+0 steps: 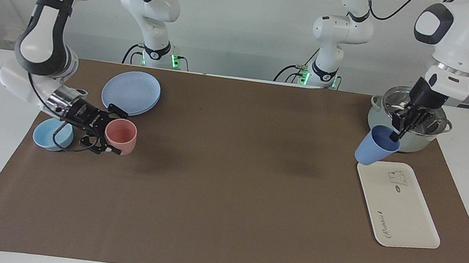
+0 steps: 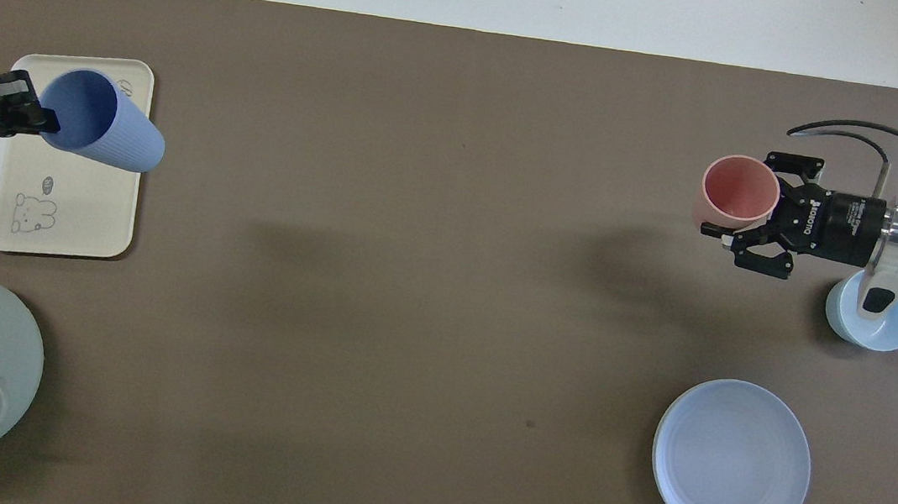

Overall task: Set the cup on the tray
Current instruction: 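Carry the blue cup to the tray while the right gripper withdraws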

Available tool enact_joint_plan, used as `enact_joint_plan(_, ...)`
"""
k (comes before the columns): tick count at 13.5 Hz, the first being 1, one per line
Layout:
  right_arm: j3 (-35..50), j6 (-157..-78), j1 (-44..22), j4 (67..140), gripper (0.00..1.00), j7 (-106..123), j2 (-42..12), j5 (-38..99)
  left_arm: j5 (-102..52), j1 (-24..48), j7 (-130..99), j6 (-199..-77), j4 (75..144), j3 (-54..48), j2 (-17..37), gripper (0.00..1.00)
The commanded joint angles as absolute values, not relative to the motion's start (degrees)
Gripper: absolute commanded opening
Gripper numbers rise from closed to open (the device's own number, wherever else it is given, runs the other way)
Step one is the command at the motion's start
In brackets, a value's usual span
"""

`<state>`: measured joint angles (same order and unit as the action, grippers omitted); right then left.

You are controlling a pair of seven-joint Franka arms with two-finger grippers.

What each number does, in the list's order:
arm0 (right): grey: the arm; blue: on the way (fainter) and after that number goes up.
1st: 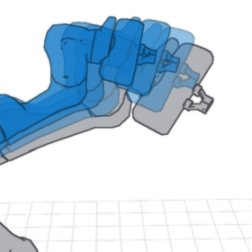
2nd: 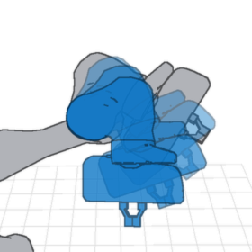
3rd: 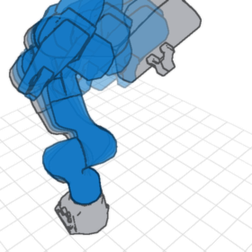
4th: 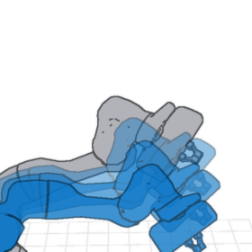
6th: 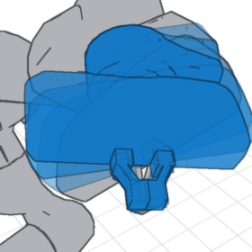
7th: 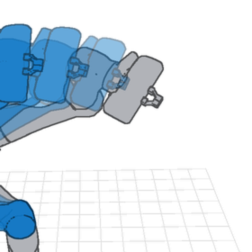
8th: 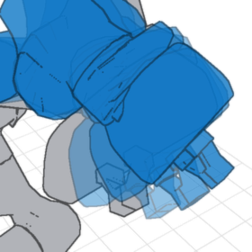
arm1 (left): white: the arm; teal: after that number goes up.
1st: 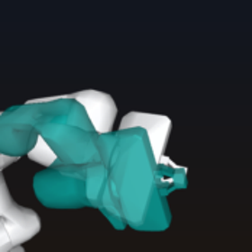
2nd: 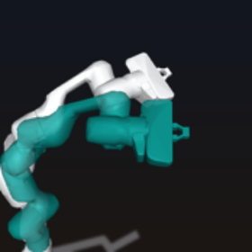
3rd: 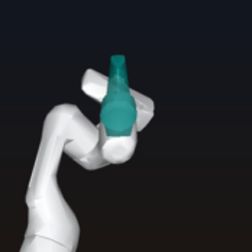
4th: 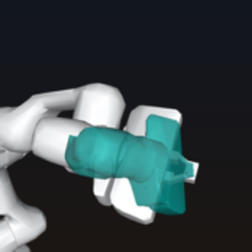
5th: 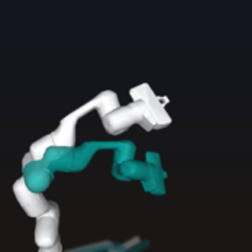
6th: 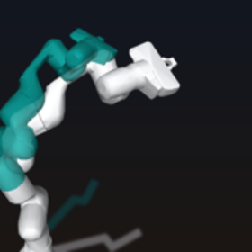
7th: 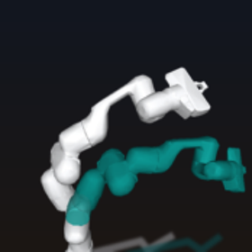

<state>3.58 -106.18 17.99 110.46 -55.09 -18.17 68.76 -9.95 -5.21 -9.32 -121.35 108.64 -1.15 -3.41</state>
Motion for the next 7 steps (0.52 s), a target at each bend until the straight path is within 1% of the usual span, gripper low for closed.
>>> enact_joint_plan(1, 4.1, -104.4, 20.7, 109.7, 0.00, -45.9, -23.2, 70.8, -16.3, -11.9, 2.9, -128.4, 109.5, -1.8, 2.5, 0.00)
enact_joint_plan(2, 4.2, -104.7, 20.9, 109.3, 0.00, -44.9, -25.0, 70.7, -16.9, -13.8, 6.9, -130.7, 109.7, -1.8, 4.8, 0.00)
enact_joint_plan(3, 4.2, -104.8, 20.9, 109.2, 0.00, -43.3, -25.7, 70.7, -17.3, -16.0, 9.3, -132.2, 109.6, -1.9, 6.8, 0.00)
enact_joint_plan(4, 4.1, -104.7, 21.0, 109.2, 0.00, -43.2, -25.9, 70.8, -17.6, -16.4, 11.0, -133.9, 110.1, -1.9, 7.6, 0.00)
enact_joint_plan(7, 4.2, -104.5, 21.5, 109.5, 0.00, -42.5, -26.3, 71.0, -17.6, -16.5, 13.1, -142.4, 117.2, -1.9, 7.5, 0.00)
